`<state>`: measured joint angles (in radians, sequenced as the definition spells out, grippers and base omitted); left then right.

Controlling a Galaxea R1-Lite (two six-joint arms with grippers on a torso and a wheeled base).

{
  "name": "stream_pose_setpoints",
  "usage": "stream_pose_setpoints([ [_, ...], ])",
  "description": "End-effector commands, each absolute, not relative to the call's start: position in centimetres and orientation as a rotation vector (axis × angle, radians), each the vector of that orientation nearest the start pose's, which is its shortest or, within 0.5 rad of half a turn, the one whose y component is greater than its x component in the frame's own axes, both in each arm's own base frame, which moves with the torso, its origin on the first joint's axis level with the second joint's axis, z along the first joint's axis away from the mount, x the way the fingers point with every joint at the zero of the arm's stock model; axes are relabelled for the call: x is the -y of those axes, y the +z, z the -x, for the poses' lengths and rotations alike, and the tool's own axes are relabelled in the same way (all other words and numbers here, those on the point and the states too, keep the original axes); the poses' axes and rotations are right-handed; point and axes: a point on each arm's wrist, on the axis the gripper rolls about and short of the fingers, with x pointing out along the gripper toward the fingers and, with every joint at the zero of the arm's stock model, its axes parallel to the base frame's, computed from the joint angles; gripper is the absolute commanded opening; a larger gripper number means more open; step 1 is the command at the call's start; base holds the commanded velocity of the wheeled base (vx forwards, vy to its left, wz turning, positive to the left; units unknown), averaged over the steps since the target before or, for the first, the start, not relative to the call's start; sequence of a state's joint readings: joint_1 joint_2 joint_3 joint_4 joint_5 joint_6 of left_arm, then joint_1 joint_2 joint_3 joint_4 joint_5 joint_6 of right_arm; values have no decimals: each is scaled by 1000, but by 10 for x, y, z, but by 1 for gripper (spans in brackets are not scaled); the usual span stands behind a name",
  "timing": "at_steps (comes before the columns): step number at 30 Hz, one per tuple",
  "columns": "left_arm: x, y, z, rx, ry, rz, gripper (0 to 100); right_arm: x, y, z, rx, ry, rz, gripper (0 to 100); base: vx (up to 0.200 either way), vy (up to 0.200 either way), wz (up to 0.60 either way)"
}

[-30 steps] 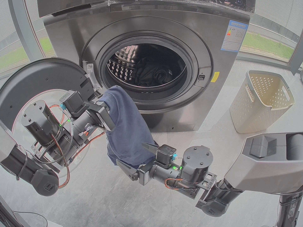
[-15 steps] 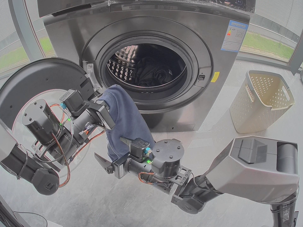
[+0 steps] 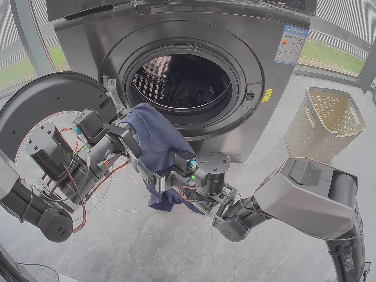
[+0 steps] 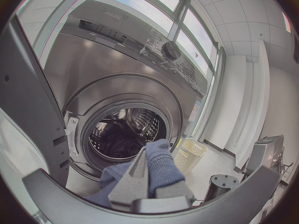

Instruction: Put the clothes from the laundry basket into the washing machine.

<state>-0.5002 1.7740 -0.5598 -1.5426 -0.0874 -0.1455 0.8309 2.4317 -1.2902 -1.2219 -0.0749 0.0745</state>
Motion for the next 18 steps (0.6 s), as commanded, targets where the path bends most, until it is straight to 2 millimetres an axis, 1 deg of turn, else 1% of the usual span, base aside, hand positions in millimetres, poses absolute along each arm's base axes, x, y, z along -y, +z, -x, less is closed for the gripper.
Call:
stream_pose_setpoints([
  [1, 140, 190, -252, 285, -605, 209, 0, -341, 79, -326, 59, 737, -109, 100, 0, 0, 0],
  [7, 140, 189, -253, 282, -605, 208, 0, -337, 81, -330, 65, 722, -107, 100, 0, 0, 0],
  [14, 140, 190, -252, 285, -605, 209, 0, -338, 81, -335, 77, 714, -110, 100, 0, 0, 0],
  [15, 140, 190, -252, 285, -605, 209, 0, -338, 80, -336, 76, 713, -110, 0, 0, 0, 0],
  [18, 140, 190, -253, 285, -604, 209, 0, -338, 81, -335, 77, 699, -111, 0, 0, 0, 0],
])
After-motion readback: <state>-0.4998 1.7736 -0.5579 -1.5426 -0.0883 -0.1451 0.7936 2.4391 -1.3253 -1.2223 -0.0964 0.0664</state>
